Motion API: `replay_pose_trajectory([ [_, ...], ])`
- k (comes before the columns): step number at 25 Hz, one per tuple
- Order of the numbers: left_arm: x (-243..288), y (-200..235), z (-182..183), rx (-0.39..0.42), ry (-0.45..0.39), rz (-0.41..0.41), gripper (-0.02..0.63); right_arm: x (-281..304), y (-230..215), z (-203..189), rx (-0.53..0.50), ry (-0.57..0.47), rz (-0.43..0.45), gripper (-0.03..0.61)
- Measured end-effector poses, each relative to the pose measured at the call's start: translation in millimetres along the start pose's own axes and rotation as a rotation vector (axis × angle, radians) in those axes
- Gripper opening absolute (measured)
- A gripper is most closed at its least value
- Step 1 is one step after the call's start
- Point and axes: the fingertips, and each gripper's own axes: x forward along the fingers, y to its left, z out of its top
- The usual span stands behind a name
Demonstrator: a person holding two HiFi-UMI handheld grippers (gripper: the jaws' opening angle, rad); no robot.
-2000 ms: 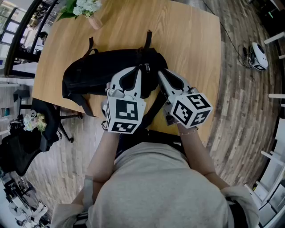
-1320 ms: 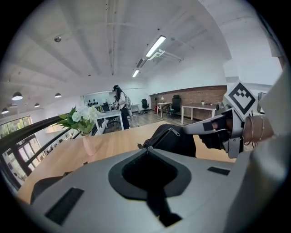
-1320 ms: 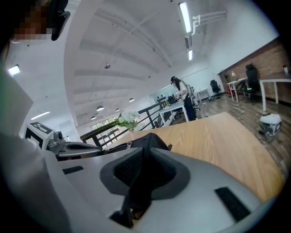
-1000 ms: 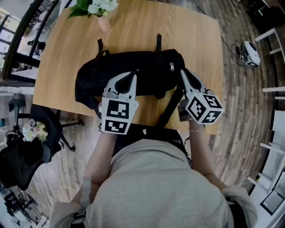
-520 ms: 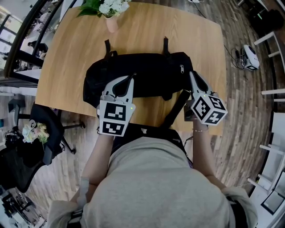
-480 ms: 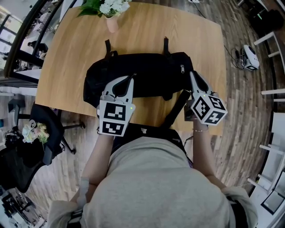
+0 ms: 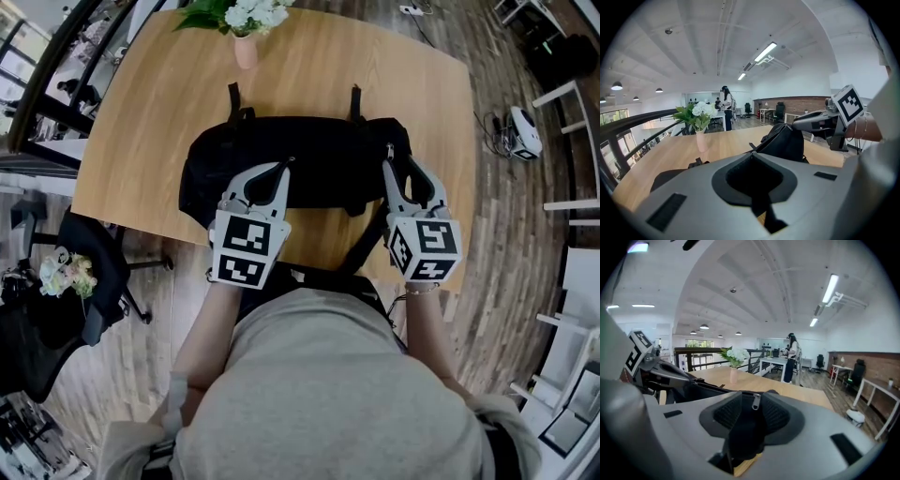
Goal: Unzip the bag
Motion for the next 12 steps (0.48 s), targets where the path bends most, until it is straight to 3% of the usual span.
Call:
replay_pose_trajectory([
  [12, -1.5, 2.9, 4.6, -0.048, -0.034, 0.000, 0.020, 32.4, 105.9, 31.0, -0.277, 0.032, 0.419, 0.167],
])
